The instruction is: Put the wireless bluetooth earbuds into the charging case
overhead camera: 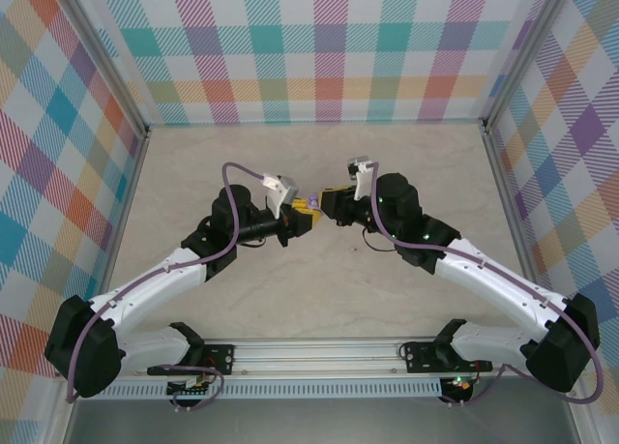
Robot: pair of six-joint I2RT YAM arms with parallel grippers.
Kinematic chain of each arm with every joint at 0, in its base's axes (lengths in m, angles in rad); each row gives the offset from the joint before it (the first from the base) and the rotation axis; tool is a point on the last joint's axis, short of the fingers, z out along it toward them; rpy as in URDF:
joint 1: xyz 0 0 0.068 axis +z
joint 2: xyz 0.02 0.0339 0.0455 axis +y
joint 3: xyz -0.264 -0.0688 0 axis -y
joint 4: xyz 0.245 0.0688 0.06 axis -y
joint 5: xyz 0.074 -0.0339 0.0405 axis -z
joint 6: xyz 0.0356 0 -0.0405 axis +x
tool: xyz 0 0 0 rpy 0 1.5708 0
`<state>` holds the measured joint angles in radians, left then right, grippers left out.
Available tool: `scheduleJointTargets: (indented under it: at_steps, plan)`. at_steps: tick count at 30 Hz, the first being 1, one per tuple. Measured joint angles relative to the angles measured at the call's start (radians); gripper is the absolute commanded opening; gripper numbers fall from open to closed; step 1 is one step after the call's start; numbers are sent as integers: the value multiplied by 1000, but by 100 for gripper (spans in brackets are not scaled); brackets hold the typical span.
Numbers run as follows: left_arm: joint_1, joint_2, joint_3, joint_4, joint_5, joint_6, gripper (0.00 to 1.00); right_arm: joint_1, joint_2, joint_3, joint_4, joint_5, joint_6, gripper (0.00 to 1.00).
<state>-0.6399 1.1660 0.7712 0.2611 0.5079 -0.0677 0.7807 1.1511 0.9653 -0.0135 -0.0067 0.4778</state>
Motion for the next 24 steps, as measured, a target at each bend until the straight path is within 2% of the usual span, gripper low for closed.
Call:
scheduleJointTargets:
  at_steps: [24]
  plan:
    - [0,13,18,-1,7,-53,15,15,14,0,32,37,-22,24]
